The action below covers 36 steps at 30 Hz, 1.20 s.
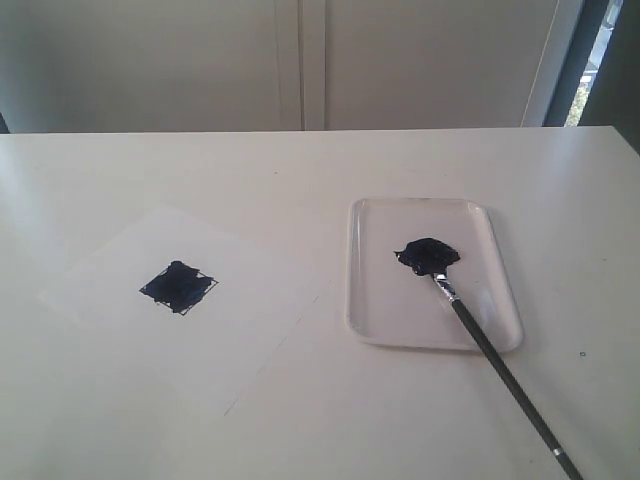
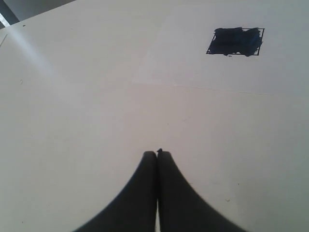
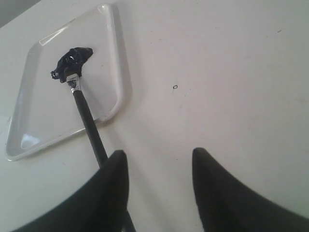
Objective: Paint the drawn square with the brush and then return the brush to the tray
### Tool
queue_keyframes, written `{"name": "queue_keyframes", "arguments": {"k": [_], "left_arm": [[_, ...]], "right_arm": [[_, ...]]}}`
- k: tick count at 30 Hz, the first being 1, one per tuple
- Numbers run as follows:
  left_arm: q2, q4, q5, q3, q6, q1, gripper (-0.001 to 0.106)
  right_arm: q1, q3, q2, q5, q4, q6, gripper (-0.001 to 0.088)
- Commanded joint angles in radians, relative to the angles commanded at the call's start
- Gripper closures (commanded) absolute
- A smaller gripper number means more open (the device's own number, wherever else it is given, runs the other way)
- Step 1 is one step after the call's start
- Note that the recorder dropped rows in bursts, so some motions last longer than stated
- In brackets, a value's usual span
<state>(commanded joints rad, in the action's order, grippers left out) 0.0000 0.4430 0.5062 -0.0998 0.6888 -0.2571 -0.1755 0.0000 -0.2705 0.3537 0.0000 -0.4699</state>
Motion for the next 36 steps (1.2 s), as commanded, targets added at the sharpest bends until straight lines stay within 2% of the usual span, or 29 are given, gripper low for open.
{"name": "queue_keyframes", "arguments": {"k": [3, 6, 7, 9, 11, 17, 22, 36], "left_arm": [[0.0, 0.0, 0.0, 0.0, 0.0, 0.0, 0.105], [0.0, 0.0, 0.0, 0.0, 0.002, 0.0, 0.105], [0.0, 0.0, 0.0, 0.0, 0.002, 0.0, 0.105], [0.0, 0.0, 0.0, 0.0, 0.002, 0.0, 0.105], [0.0, 0.0, 0.0, 0.0, 0.002, 0.0, 0.105], [0.0, 0.0, 0.013, 0.0, 0.032, 0.0, 0.105], [0.0, 0.002, 0.026, 0.077, 0.123, 0.0, 0.105], [0.0, 0.013, 0.024, 0.077, 0.13, 0.0, 0.105]], "right_arm": [[0.0, 0.0, 0.0, -0.041, -0.029, 0.08, 0.0462], [0.0, 0.0, 0.0, -0.154, -0.103, 0.267, 0.0462], [0.0, 0.0, 0.0, -0.196, -0.141, 0.425, 0.0462], [0.0, 0.0, 0.0, -0.185, -0.139, 0.521, 0.0462], [0.0, 0.0, 0.0, -0.137, -0.126, 0.522, 0.0462], [0.0, 0.0, 0.0, -0.137, -0.128, 0.52, 0.0462], [0.0, 0.0, 0.0, -0.137, -0.128, 0.52, 0.0462], [0.0, 0.0, 0.0, -0.137, -0.128, 0.52, 0.0462]]}}
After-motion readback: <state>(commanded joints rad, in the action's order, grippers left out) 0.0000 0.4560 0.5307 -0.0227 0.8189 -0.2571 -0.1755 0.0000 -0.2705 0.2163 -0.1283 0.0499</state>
